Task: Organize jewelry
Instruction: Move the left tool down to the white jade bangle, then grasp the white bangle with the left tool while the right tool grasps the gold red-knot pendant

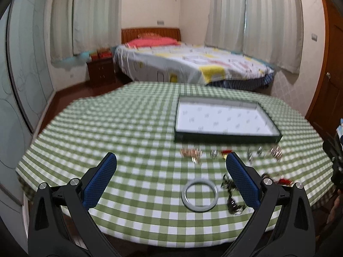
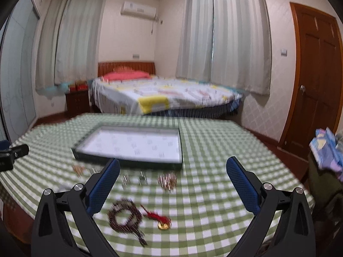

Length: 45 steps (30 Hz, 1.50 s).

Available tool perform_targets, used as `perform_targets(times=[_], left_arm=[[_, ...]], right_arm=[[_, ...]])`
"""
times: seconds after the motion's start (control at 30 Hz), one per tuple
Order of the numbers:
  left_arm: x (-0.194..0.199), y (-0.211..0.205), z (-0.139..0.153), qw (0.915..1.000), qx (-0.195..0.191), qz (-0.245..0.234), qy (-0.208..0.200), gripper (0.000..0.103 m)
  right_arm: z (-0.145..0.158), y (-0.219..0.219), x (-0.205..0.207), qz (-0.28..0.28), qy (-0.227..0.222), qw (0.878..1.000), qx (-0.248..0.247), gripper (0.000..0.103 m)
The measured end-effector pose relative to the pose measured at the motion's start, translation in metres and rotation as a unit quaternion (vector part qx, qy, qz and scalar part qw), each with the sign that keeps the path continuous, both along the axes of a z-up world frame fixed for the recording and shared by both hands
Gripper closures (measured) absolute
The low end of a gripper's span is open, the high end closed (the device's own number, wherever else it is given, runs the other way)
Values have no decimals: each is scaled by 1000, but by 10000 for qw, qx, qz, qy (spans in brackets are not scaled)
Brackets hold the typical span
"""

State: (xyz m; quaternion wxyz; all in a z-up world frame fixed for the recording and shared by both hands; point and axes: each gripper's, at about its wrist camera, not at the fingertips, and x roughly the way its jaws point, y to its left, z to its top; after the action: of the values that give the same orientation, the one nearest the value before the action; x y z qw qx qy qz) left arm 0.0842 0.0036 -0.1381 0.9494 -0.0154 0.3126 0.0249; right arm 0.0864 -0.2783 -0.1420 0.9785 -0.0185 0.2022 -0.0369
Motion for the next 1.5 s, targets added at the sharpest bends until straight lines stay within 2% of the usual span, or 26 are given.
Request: perform_targets(times=[0.13, 0.2, 0.33, 0.57, 0.9, 1.1, 1.2, 1.27, 1.5], left_arm=[[18, -2, -45, 9986, -192, -130, 469, 4], [25, -5, -59, 9976, -229, -198, 621, 4], [32, -16, -76, 9964, -71, -317, 777, 4], [43, -22, -91, 9942, -201, -427, 968, 4], [54, -32, -104, 9909, -176, -547, 1220, 5], [55, -41, -108, 9903, 103, -629, 1233, 6], [53, -38, -106, 9909, 97, -631, 1183, 15], [51, -37, -105, 9915, 93, -685, 1106, 32], [51, -33, -103, 9919, 115, -661, 1082, 34]], right_arm=[[-36, -6, 10, 21, 342, 9994, 95, 6], [-49, -8, 14, -4, 479, 9988, 117, 7], [-67, -15, 20, -9, 615, 9979, 197, 7], [-84, -16, 32, 40, 839, 9961, 273, 7], [-92, -16, 37, 68, 968, 9947, 339, 7], [-92, -17, 39, 75, 993, 9943, 378, 7], [-93, -17, 40, 77, 1020, 9940, 386, 7], [-94, -17, 40, 80, 1033, 9938, 392, 7], [-95, -18, 42, 77, 1070, 9934, 401, 7]])
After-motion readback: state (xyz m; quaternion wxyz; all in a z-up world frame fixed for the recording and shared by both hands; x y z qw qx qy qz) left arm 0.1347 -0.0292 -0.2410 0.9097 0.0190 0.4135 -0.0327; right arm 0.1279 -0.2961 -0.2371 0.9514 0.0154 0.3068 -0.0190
